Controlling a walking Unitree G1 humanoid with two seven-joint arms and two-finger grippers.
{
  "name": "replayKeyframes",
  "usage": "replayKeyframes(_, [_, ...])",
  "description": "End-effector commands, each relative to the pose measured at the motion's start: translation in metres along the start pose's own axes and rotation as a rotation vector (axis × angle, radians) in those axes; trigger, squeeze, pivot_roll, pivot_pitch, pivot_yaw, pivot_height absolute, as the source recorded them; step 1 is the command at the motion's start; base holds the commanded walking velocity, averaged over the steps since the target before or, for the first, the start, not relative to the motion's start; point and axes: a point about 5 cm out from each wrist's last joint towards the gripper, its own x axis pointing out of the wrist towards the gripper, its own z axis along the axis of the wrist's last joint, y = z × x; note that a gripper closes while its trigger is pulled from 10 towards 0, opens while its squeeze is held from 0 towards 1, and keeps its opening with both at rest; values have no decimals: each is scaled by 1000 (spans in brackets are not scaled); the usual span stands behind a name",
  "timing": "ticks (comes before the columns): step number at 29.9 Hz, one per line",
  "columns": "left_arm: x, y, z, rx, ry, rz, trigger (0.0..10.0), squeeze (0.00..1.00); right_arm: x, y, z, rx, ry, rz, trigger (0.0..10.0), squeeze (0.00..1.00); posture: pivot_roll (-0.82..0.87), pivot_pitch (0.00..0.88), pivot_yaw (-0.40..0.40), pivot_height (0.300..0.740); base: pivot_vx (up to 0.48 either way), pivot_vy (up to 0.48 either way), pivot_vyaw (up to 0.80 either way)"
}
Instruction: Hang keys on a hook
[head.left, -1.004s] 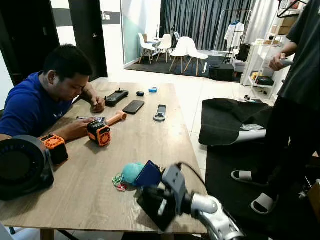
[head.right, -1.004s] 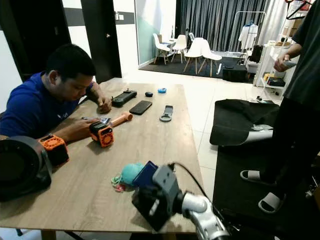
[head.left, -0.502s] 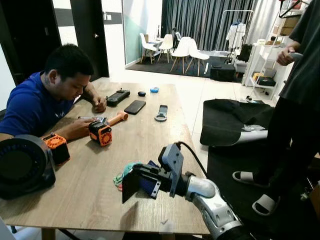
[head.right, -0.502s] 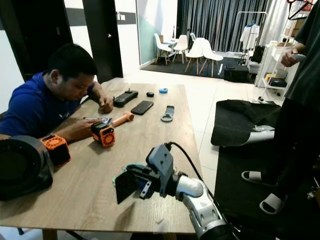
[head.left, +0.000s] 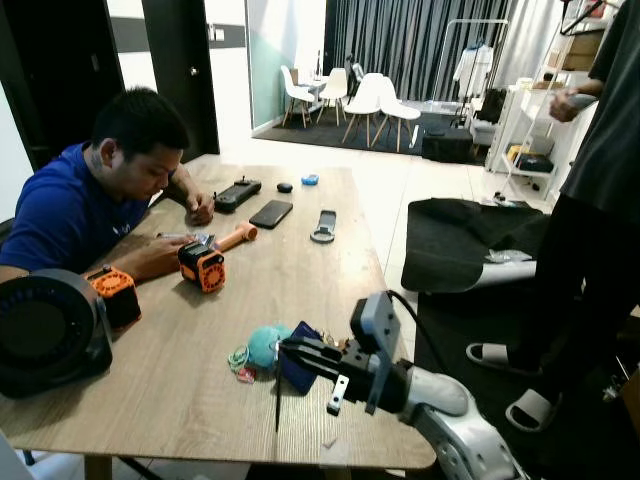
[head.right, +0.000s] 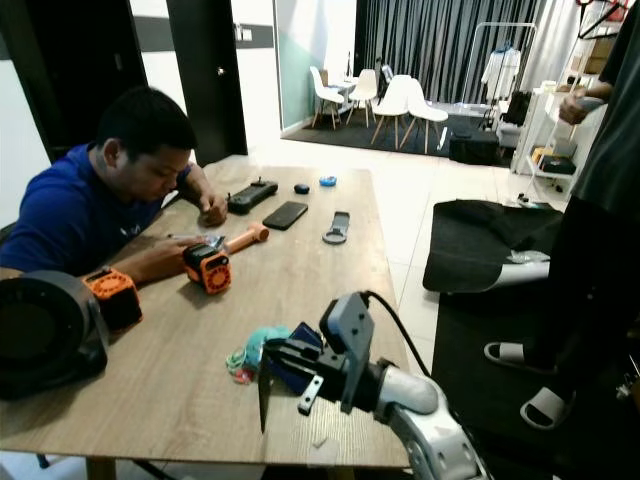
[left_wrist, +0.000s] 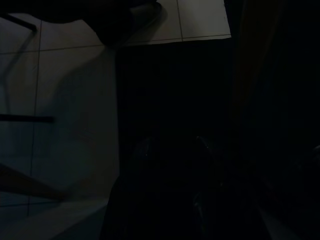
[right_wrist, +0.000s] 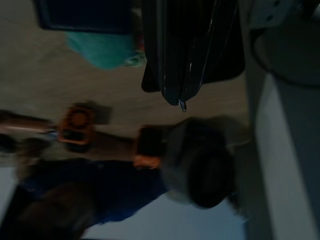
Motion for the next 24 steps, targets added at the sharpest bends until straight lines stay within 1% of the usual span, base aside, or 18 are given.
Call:
replayKeyframes(1, [-4, 6, -3, 7, 12, 12, 10000, 0, -19, -16, 12, -15, -46, -161, 0, 0, 60, 32, -7, 740, 0, 0, 0])
replayKeyframes(2, [-4, 6, -3, 7, 12, 12, 10000, 0, -19, -16, 12, -15, -46, -161, 0, 0, 60, 32, -7, 740, 0, 0, 0])
replayKeyframes(3, [-3, 5, -3, 7, 12, 8, 10000, 0, -40, -36, 18, -41, -80, -341, 0, 0, 54, 32, -2, 740, 0, 0, 0])
replayKeyframes(4, [-3, 5, -2, 7, 11, 6, 10000, 0, -55, -49, 20, -53, -97, -456, 0, 0, 53, 32, -1, 740, 0, 0, 0])
replayKeyframes(5, [-3, 4, -2, 8, 11, 4, 10000, 0, -65, -57, 22, -61, -109, -533, 0, 0, 53, 32, -1, 740, 0, 0, 0])
replayKeyframes(6, [-2, 4, -2, 8, 11, 3, 10000, 0, -71, -61, 23, -61, -113, -573, 0, 0, 53, 32, -1, 740, 0, 0, 0])
replayKeyframes(7, [-2, 3, -1, 10, 10, -1, 10000, 0, -97, -76, 22, -65, -116, -733, 0, 0, 50, 32, 3, 740, 0, 0, 0])
replayKeyframes(8, [-2, 3, -1, 10, 9, -2, 10000, 0, -108, -81, 20, -58, -114, -796, 0, 0, 49, 33, 4, 740, 0, 0, 0])
replayKeyframes(10, [-2, 3, -1, 11, 9, -4, 10000, 0, -122, -86, 15, -38, -104, -874, 0, 0, 49, 34, 4, 740, 0, 0, 0])
replayKeyframes(12, [-2, 4, -1, 12, 10, -4, 10000, 0, -141, -90, 3, 10, -80, -969, 0, 0, 50, 34, 4, 740, 0, 0, 0])
replayKeyframes(13, [-2, 4, -1, 12, 10, -4, 10000, 0, -156, -91, -9, 48, -50, -1046, 0, 0, 51, 33, 4, 740, 0, 0, 0])
replayKeyframes(15, [-2, 4, -2, 12, 11, -4, 10000, 0, -167, -90, -19, 61, -16, -1101, 0, 0, 51, 33, 4, 740, 0, 0, 0])
replayKeyframes(18, [-3, 5, -3, 11, 15, -1, 10000, 0, -186, -82, -51, 141, 69, -1194, 0, 0, 56, 31, 1, 740, 0, 0, 0])
replayKeyframes(19, [-4, 4, -4, 10, 17, 0, 10000, 0, -194, -75, -69, 167, 128, -1226, 0, 0, 56, 31, 1, 740, 0, 0, 0])
replayKeyframes(20, [-4, 4, -4, 9, 17, 0, 10000, 0, -198, -72, -76, 172, 153, -1237, 0, 0, 56, 31, 1, 740, 0, 0, 0])
replayKeyframes(21, [-4, 4, -4, 9, 18, 0, 10000, 0, -201, -66, -86, 205, 173, -1254, 0, 0, 59, 32, 1, 740, 0, 0, 0])
replayKeyframes(22, [-4, 4, -4, 9, 18, 0, 10000, 0, -201, -66, -86, 205, 173, -1254, 0, 0, 59, 32, 1, 740, 0, 0, 0])
replayKeyframes(24, [-4, 4, -5, 9, 19, 0, 10000, 0, -204, -61, -97, 246, 187, -1272, 0, 0, 58, 32, 1, 740, 0, 0, 0])
